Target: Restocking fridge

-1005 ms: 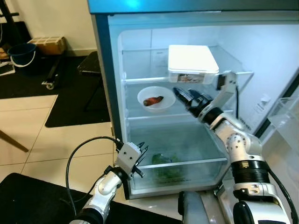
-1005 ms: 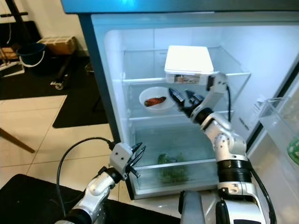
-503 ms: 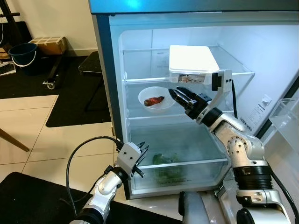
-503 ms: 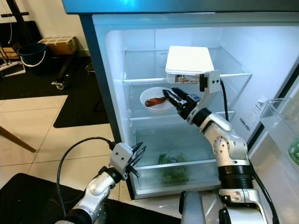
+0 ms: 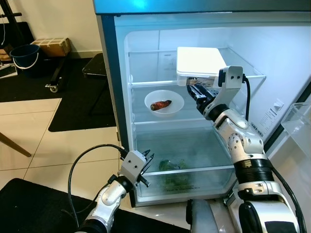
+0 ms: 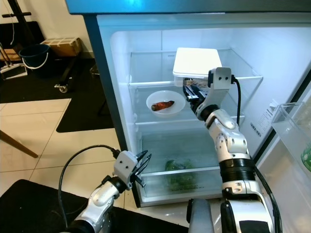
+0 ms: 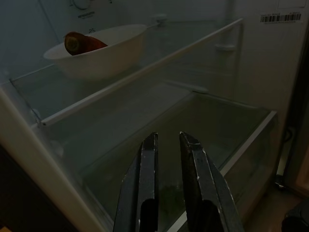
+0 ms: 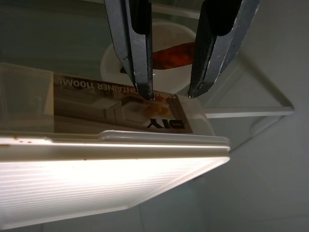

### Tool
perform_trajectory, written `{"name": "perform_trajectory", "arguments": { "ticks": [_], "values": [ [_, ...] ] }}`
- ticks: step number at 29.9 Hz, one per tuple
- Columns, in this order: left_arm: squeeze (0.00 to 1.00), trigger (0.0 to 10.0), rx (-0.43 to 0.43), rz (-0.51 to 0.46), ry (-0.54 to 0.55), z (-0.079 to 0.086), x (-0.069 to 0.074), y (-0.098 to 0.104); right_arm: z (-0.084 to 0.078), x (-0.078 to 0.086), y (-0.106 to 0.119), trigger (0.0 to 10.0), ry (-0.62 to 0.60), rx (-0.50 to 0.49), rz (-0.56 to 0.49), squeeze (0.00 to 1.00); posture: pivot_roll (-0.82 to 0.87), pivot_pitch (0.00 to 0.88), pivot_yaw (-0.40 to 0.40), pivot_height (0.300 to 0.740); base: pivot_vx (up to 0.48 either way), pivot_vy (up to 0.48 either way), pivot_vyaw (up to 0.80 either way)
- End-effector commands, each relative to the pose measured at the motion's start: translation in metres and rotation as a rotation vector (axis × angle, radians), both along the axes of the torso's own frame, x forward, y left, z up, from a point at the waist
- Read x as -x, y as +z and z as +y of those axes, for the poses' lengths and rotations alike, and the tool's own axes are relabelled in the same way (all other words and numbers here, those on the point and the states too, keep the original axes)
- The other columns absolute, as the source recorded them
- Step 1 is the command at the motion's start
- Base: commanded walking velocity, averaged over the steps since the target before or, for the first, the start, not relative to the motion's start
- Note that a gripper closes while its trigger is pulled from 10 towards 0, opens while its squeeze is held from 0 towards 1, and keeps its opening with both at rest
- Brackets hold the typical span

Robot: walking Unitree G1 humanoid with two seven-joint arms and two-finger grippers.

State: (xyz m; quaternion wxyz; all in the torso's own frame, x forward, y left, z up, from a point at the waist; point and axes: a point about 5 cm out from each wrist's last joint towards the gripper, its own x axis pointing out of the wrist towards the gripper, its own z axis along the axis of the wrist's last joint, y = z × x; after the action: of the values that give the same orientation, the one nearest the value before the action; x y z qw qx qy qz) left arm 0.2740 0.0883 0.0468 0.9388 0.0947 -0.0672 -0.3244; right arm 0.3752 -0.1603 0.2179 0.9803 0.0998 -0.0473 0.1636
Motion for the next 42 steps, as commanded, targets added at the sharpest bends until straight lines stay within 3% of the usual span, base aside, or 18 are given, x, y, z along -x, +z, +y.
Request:
{"name": "perform_trajectory", "arguments": {
  "ticks": [1,10,23,42],
  "values": [
    [0.00,10.0,0.003,-0.006,0.004,0.002,0.003,-0.001,0.002,-0.005,0.003,10.0,-0.026,0.014,-0.007,0.00,-0.06,0.000,-0.016,0.431,0.000,0.000,0.00],
    [0.00,10.0,0.008,-0.009,0.011,0.004,0.007,-0.002,0.002,-0.019,0.009,10.0,-0.101,-0.001,-0.025,0.00,-0.04,0.000,-0.021,0.431,0.000,0.000,0.00],
    [0.00,10.0,0.002,-0.013,0.040,0.015,0.020,-0.005,-0.011,-0.035,0.015,10.0,-0.216,0.020,-0.018,0.00,0.03,0.034,-0.033,0.431,0.000,0.000,0.00],
    [0.00,10.0,-0.001,-0.015,0.045,0.016,0.019,-0.002,-0.034,-0.039,0.019,10.0,-0.367,0.094,-0.009,0.00,0.03,0.025,-0.030,0.431,0.000,0.000,0.00]
  ]
}}
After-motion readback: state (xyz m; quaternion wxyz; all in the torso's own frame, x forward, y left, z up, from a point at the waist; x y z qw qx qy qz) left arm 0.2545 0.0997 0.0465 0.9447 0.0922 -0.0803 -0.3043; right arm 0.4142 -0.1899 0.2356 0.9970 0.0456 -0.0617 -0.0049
